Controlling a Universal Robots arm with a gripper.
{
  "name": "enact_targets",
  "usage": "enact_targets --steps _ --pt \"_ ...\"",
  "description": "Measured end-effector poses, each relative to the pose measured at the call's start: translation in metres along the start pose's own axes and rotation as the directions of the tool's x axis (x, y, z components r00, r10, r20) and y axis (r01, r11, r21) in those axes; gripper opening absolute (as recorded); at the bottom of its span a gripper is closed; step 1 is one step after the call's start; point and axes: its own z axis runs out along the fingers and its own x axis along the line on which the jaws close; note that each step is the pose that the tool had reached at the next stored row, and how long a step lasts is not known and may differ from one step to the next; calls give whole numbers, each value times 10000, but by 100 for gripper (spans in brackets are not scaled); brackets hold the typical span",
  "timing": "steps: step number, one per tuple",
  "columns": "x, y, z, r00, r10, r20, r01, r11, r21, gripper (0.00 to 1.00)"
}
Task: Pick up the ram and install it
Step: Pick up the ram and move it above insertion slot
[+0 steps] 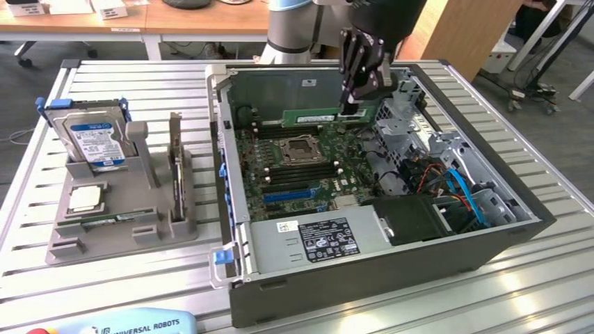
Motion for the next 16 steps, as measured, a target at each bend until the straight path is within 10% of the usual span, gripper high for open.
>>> enact_targets --steps 16 --pt "-356 8 44 9999 165 5 -165 9999 34 11"
